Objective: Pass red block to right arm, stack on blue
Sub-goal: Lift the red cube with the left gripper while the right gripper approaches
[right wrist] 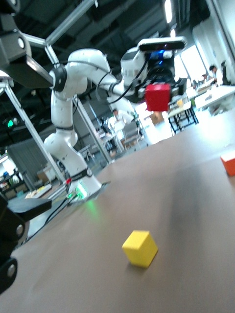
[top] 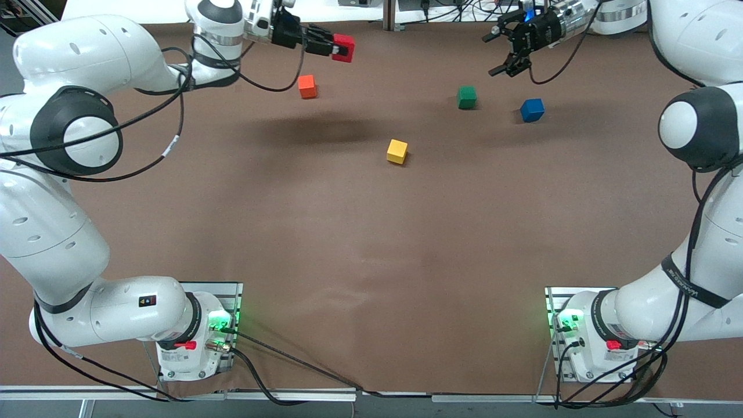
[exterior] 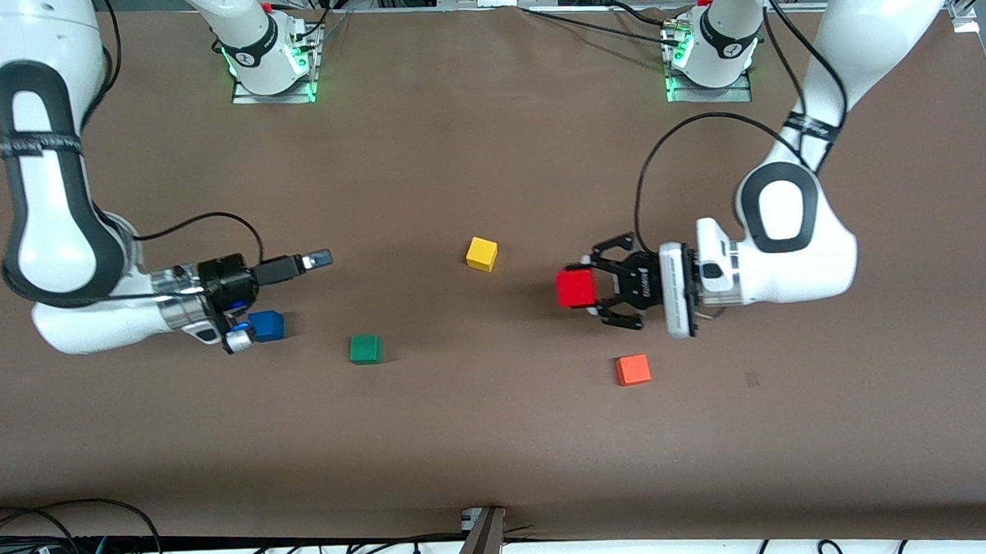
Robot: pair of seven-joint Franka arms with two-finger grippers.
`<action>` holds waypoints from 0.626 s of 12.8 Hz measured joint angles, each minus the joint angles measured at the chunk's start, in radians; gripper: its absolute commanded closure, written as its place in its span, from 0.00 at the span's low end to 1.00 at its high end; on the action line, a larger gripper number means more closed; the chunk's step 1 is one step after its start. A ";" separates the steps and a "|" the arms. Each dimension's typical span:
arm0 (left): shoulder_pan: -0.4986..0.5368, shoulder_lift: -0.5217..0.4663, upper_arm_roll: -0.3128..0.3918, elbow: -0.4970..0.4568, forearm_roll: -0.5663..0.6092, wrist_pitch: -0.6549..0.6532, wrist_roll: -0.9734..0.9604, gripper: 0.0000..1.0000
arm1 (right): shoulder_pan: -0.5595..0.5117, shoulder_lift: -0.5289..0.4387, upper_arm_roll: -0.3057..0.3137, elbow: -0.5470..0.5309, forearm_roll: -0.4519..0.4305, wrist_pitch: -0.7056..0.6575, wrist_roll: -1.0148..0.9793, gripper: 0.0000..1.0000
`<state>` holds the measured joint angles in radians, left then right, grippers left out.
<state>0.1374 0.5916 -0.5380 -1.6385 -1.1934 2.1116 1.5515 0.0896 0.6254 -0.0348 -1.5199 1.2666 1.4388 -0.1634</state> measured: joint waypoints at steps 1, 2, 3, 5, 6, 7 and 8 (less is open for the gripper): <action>-0.023 0.015 -0.008 0.000 -0.070 0.001 0.060 1.00 | 0.019 0.011 0.000 0.000 0.052 0.017 -0.011 0.00; -0.051 0.030 -0.011 0.000 -0.143 0.007 0.128 1.00 | 0.040 0.018 0.001 0.000 0.088 0.041 -0.020 0.00; -0.080 0.047 -0.012 0.000 -0.220 0.017 0.210 1.00 | 0.062 0.022 0.002 0.000 0.121 0.069 -0.027 0.00; -0.131 0.078 -0.013 0.000 -0.369 0.027 0.365 1.00 | 0.113 0.024 0.004 0.000 0.177 0.140 -0.031 0.00; -0.155 0.089 -0.013 0.000 -0.419 0.029 0.414 1.00 | 0.137 0.024 0.004 0.000 0.191 0.172 -0.031 0.00; -0.179 0.096 -0.013 0.000 -0.447 0.036 0.438 1.00 | 0.157 0.024 0.004 0.000 0.206 0.199 -0.031 0.00; -0.203 0.099 -0.013 0.002 -0.463 0.065 0.448 1.00 | 0.173 0.024 0.004 0.000 0.218 0.221 -0.031 0.00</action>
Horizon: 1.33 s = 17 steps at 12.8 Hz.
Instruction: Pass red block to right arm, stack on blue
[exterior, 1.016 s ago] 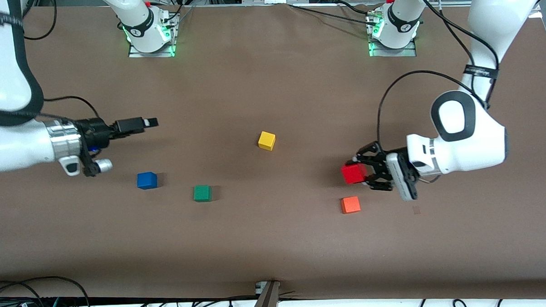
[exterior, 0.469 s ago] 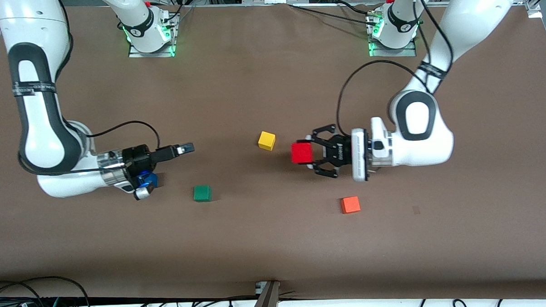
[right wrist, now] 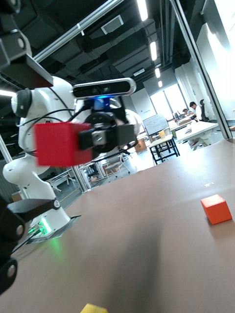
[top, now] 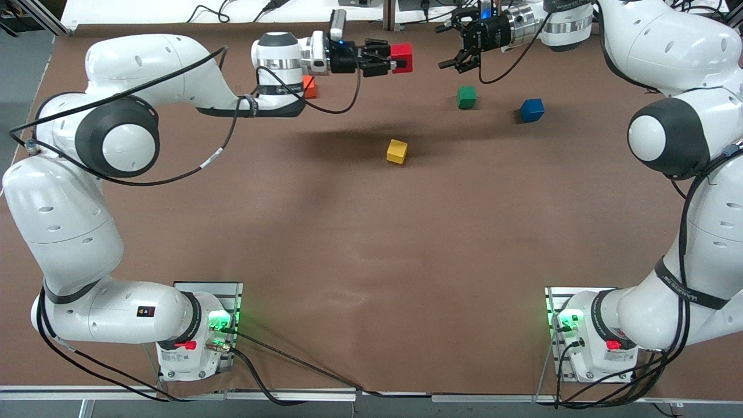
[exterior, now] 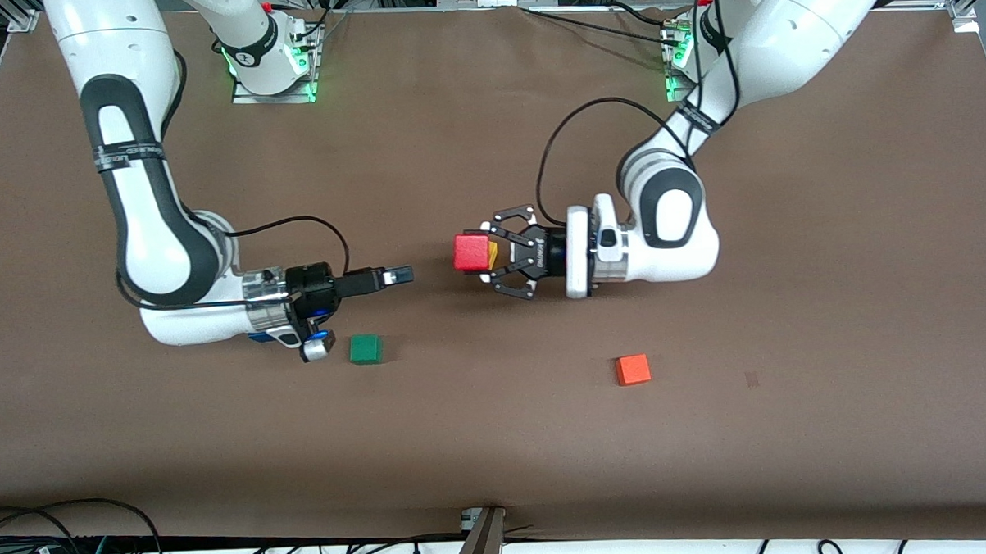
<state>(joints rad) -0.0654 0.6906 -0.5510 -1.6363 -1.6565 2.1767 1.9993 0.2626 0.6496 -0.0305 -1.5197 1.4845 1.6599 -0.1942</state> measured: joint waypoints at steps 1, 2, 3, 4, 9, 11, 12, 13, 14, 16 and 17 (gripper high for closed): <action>-0.020 0.001 0.000 0.007 -0.010 0.035 0.005 1.00 | 0.011 0.000 0.000 0.000 0.006 0.017 0.000 0.00; -0.035 0.002 0.000 0.015 -0.018 0.062 0.005 1.00 | 0.017 0.000 0.000 0.000 0.008 0.026 0.000 0.00; -0.045 0.002 0.000 0.023 -0.029 0.079 0.005 1.00 | 0.020 0.000 0.000 0.000 0.013 0.029 0.000 0.00; -0.052 0.004 0.000 0.029 -0.036 0.086 0.005 1.00 | 0.022 0.000 0.000 0.000 0.020 0.030 0.000 0.00; -0.070 0.041 0.001 0.061 -0.055 0.090 0.005 1.00 | 0.037 0.001 0.000 -0.014 0.025 0.044 0.000 0.02; -0.071 0.045 0.001 0.062 -0.069 0.090 0.005 1.00 | 0.038 0.001 0.000 -0.023 0.026 0.045 0.000 0.29; -0.072 0.046 0.001 0.062 -0.072 0.090 0.005 1.00 | 0.038 0.000 0.000 -0.024 0.026 0.047 0.000 0.72; -0.073 0.046 0.001 0.063 -0.079 0.090 0.005 1.00 | 0.038 -0.001 0.000 -0.024 0.027 0.049 0.000 0.92; -0.074 0.046 0.000 0.066 -0.105 0.090 0.005 1.00 | 0.039 -0.002 0.000 -0.024 0.027 0.052 0.001 1.00; -0.077 0.046 0.001 0.068 -0.141 0.091 0.012 1.00 | 0.038 -0.005 -0.002 -0.025 0.032 0.054 0.008 1.00; -0.078 0.046 0.001 0.068 -0.146 0.092 0.013 1.00 | 0.038 -0.006 -0.003 -0.025 0.032 0.054 0.010 1.00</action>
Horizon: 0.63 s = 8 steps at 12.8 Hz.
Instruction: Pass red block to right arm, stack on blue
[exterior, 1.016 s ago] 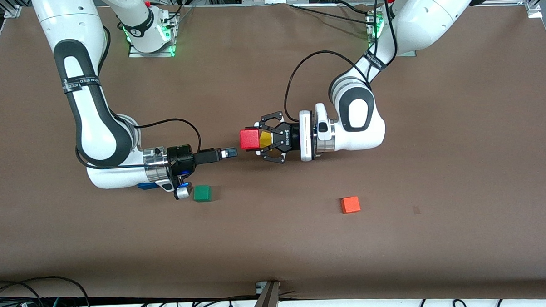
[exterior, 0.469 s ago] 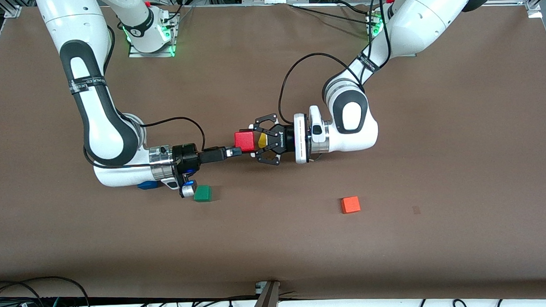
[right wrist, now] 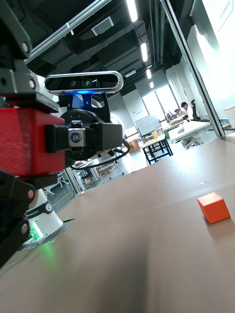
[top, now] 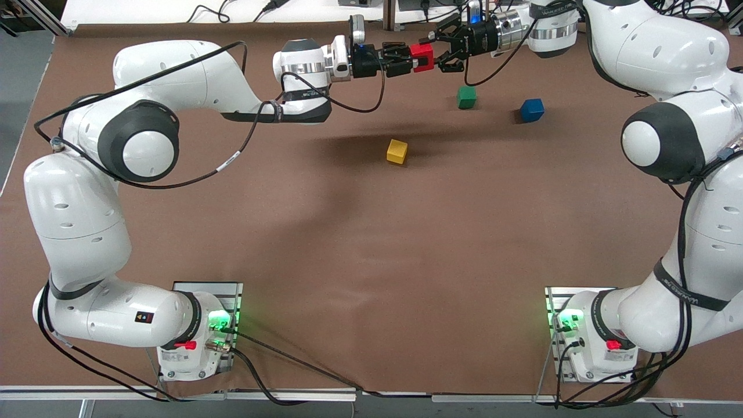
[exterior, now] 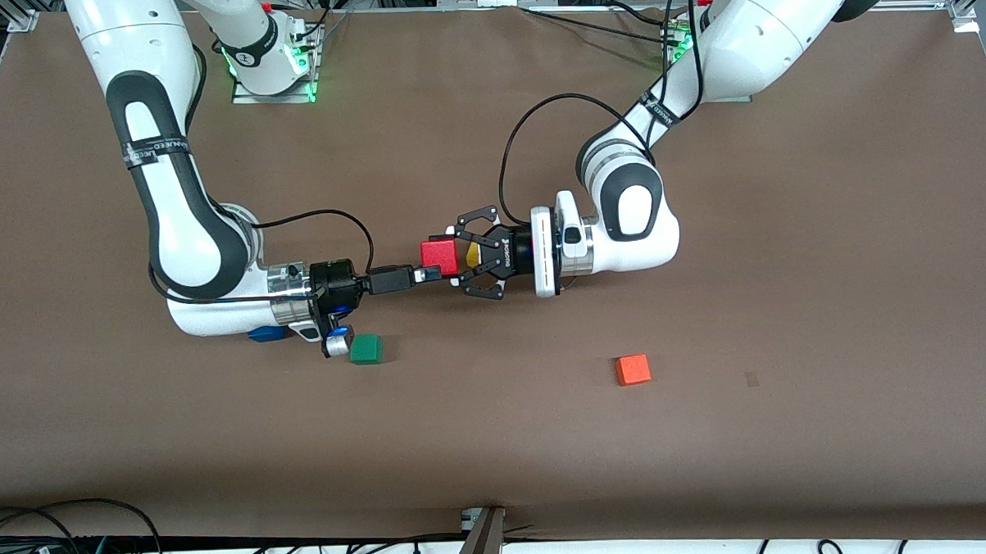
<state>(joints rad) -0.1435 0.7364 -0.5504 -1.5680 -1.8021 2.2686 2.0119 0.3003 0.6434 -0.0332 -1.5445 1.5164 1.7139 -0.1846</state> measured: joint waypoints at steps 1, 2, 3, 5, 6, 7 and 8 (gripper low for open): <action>0.000 0.000 0.000 0.000 -0.001 0.000 0.000 1.00 | 0.000 0.000 0.000 0.000 0.000 0.000 0.001 1.00; 0.000 0.000 0.000 0.001 -0.001 0.001 0.000 0.92 | 0.000 -0.001 0.000 0.000 0.000 0.000 0.001 1.00; -0.001 0.000 0.000 0.001 -0.001 0.001 0.000 0.01 | 0.000 -0.001 0.000 0.000 0.000 0.000 0.001 1.00; -0.002 0.000 -0.004 0.003 -0.004 -0.004 0.000 0.00 | 0.001 -0.001 0.000 0.000 0.000 0.001 0.001 1.00; -0.003 0.000 -0.010 0.005 -0.006 -0.004 0.000 0.00 | 0.003 -0.001 0.000 0.000 0.000 0.002 0.000 1.00; -0.003 -0.001 -0.016 0.006 -0.007 -0.004 0.000 0.00 | 0.004 -0.001 0.000 0.000 0.000 0.003 0.000 1.00; -0.003 -0.001 -0.017 0.007 -0.008 -0.004 0.000 0.00 | 0.004 -0.001 0.000 0.000 0.000 0.003 -0.001 1.00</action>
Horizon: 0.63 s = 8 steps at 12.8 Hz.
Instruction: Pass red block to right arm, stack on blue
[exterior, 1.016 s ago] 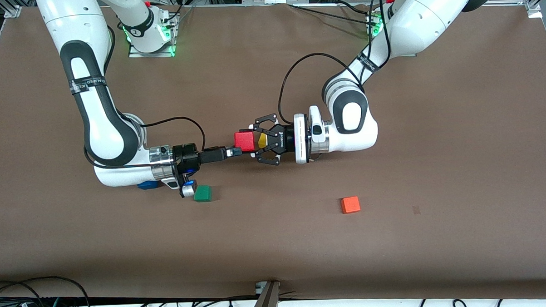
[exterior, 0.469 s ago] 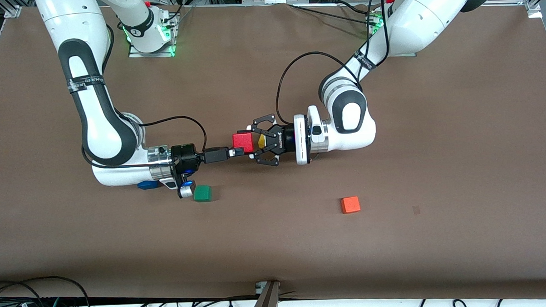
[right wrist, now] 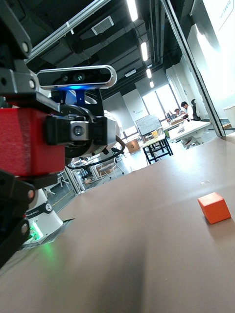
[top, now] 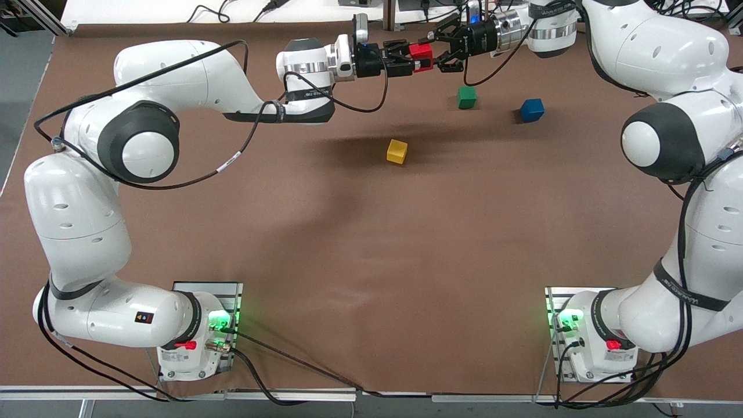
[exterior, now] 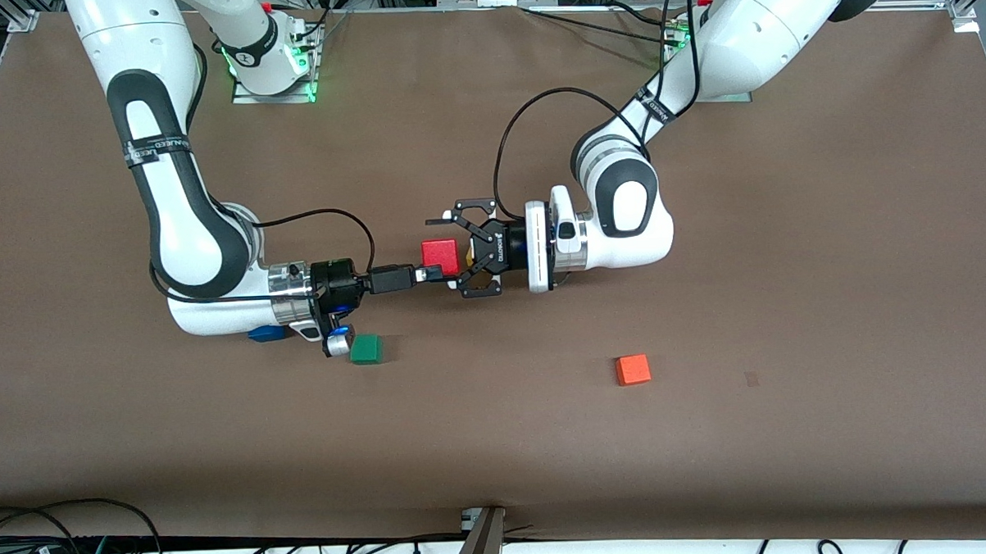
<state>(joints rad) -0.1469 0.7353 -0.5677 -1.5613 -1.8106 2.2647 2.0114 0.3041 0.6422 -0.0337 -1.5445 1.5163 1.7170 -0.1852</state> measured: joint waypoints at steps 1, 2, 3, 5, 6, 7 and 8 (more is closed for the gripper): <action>0.001 -0.002 0.000 0.000 0.000 0.000 0.000 0.00 | 0.000 -0.001 -0.001 0.000 0.000 0.000 0.000 1.00; 0.004 -0.006 0.000 0.002 0.000 0.000 -0.002 0.00 | -0.001 -0.003 -0.004 0.000 0.000 0.000 -0.001 1.00; 0.010 -0.012 0.001 0.004 -0.001 0.000 -0.006 0.00 | -0.001 -0.006 -0.007 0.001 -0.003 0.000 -0.001 1.00; 0.038 -0.028 0.005 0.009 0.001 0.001 -0.012 0.00 | -0.003 -0.010 -0.016 0.005 -0.033 0.000 -0.002 1.00; 0.062 -0.036 0.007 0.009 0.012 0.001 -0.012 0.00 | -0.004 -0.011 -0.029 0.013 -0.073 0.001 -0.002 1.00; 0.089 -0.040 0.008 0.009 0.043 0.001 -0.015 0.00 | -0.005 -0.015 -0.050 0.027 -0.131 0.001 -0.002 1.00; 0.116 -0.043 0.008 0.009 0.080 0.001 -0.024 0.00 | -0.008 -0.022 -0.072 0.042 -0.196 0.001 -0.002 1.00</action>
<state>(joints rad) -0.0307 0.6923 -0.5593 -1.5519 -1.7308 2.2657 1.9870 0.2963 0.6199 -0.1059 -1.5026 1.3203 1.7178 -0.1876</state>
